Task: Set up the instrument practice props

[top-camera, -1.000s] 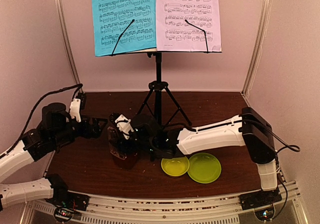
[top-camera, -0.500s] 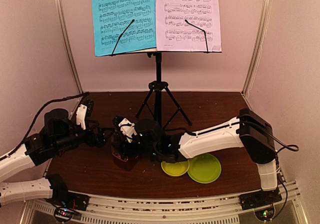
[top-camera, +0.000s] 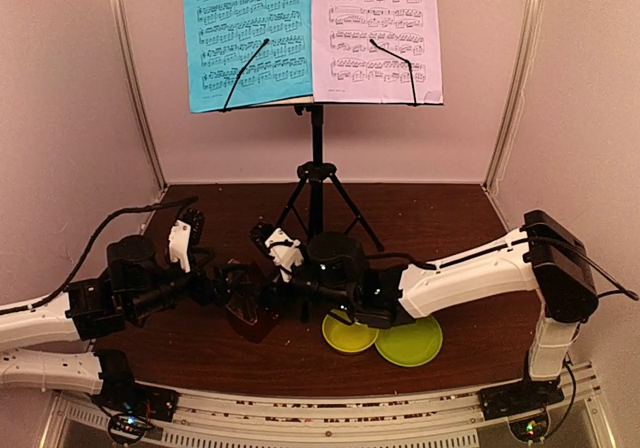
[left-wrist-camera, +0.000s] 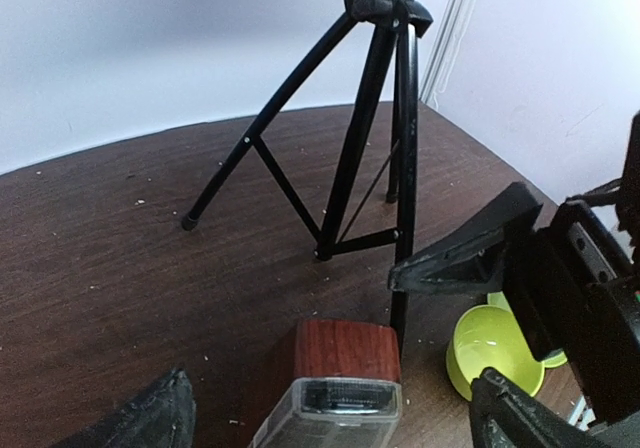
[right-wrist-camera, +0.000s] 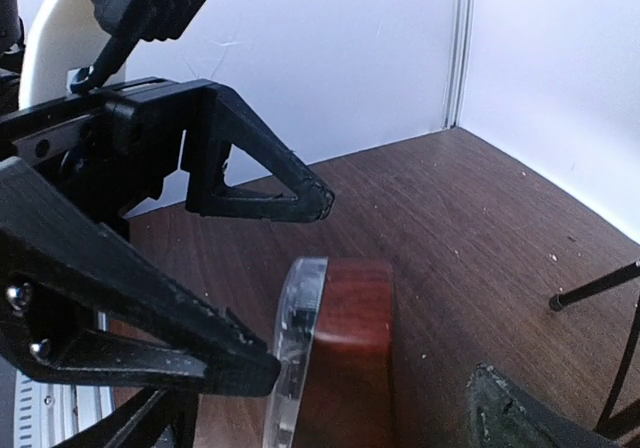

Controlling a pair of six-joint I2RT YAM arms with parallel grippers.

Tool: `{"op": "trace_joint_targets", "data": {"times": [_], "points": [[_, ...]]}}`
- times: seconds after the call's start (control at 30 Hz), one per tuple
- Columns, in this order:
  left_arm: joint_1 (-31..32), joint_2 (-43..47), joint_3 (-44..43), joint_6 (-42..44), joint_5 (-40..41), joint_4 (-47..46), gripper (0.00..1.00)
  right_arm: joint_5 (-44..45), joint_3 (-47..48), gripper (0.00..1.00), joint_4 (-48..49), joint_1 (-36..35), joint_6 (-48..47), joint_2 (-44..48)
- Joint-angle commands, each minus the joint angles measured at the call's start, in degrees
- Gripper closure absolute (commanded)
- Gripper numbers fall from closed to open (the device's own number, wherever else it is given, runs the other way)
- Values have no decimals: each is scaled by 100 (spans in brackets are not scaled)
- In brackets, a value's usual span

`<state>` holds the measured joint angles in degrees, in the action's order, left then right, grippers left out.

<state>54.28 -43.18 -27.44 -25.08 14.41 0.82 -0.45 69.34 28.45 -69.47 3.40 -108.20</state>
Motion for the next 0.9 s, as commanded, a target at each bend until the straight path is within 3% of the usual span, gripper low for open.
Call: {"op": "trace_joint_targets", "data": {"times": [0.0,0.37,0.57,0.87], "points": [[71,-429,156,64,-1,-428,2,41,-535,6,531,28,139,615],[109,-1201,563,-186,240,-1290,3,330,-1948,6,732,121,390,1440],[109,-1867,711,-176,280,-1924,4,443,-2220,5,793,172,445,1662],[109,-2424,936,-126,367,-2645,17,370,-2318,5,953,217,561,1656]]}}
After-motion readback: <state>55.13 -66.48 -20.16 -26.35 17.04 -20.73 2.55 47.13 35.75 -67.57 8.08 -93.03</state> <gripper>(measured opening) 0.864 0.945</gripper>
